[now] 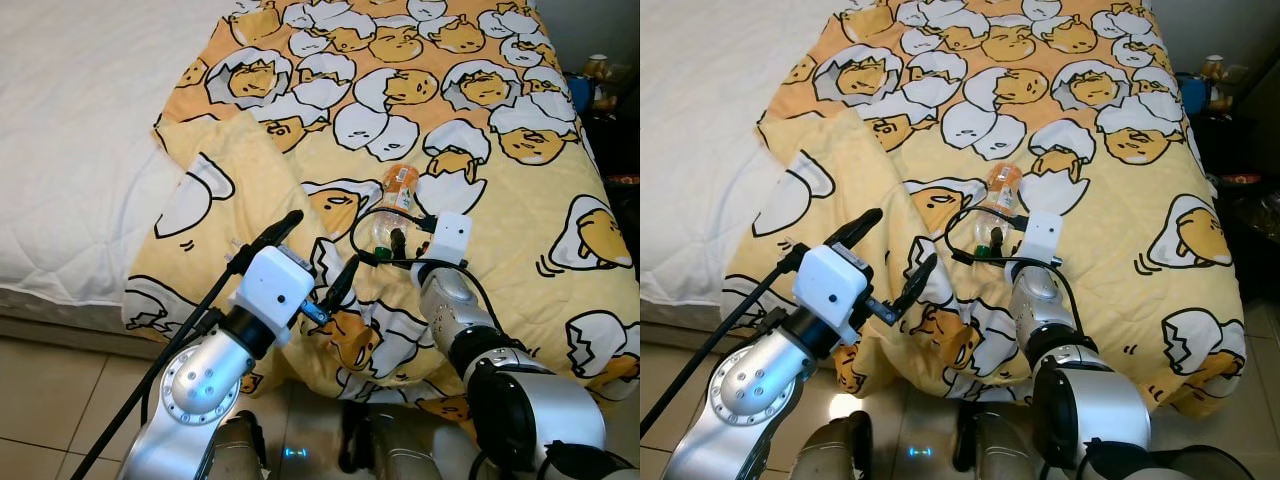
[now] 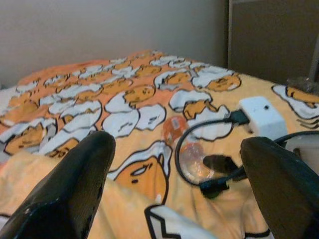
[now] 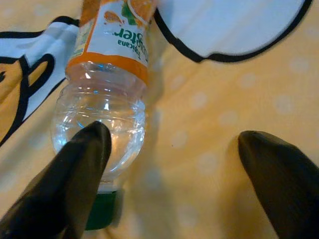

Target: Clean up the room

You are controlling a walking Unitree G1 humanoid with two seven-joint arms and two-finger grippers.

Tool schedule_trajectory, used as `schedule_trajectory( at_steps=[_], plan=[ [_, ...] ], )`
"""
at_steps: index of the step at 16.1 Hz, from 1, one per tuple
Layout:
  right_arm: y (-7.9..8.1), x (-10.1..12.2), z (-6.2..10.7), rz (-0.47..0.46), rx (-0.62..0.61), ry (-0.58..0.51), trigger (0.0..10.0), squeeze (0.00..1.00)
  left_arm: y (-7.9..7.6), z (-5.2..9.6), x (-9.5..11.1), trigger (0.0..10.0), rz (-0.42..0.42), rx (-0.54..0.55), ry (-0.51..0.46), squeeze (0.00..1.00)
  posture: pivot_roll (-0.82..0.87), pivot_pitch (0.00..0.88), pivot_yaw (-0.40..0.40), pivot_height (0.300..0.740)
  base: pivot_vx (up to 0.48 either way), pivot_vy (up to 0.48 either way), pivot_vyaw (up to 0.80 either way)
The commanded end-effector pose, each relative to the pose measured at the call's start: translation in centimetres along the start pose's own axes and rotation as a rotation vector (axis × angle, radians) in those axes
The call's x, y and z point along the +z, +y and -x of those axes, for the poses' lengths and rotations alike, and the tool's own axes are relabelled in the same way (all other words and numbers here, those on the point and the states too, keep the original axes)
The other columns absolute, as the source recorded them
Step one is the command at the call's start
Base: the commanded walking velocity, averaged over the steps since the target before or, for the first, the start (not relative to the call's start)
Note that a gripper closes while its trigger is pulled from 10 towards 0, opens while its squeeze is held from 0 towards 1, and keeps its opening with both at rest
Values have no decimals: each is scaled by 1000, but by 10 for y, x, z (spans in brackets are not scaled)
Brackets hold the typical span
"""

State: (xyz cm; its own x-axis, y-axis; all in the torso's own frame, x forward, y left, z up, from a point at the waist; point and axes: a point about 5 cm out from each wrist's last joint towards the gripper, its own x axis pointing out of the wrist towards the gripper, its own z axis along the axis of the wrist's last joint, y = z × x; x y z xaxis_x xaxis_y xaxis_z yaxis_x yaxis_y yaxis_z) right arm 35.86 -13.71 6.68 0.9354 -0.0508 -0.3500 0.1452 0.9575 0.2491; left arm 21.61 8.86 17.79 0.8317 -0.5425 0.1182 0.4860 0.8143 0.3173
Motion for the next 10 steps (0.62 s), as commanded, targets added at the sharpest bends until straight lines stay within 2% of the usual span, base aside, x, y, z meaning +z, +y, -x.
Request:
schedule_trajectory(
  at_steps=[1,3,4,5,7,8,10],
  plan=[
    [1,-16,2,-57,2,86,0,0,-3,2,0,10000,-5,-12,14,0,323,287,-75,740,0,0,0],
    [6,-17,2,-124,21,112,0,0,-2,2,-1,10000,-14,-9,26,0,321,287,-74,740,0,0,0],
    [11,-16,2,-94,51,112,0,0,-2,1,-1,10000,-18,-11,30,0,311,278,-77,740,0,0,0],
    [18,-15,2,-15,92,108,0,0,-3,0,-3,10000,-22,-14,33,0,303,276,-77,740,0,0,0],
    [19,-15,2,71,108,105,0,0,-6,-4,-6,10000,-22,-25,32,0,282,256,-85,740,0,0,0],
    [18,-15,2,183,110,100,0,0,-7,-7,-7,10000,-32,-36,27,0,272,247,-88,740,0,0,0],
    [20,-19,3,272,126,105,0,0,-7,-12,-12,10000,-58,-54,33,0,276,234,-94,740,0,0,0]
  ],
)
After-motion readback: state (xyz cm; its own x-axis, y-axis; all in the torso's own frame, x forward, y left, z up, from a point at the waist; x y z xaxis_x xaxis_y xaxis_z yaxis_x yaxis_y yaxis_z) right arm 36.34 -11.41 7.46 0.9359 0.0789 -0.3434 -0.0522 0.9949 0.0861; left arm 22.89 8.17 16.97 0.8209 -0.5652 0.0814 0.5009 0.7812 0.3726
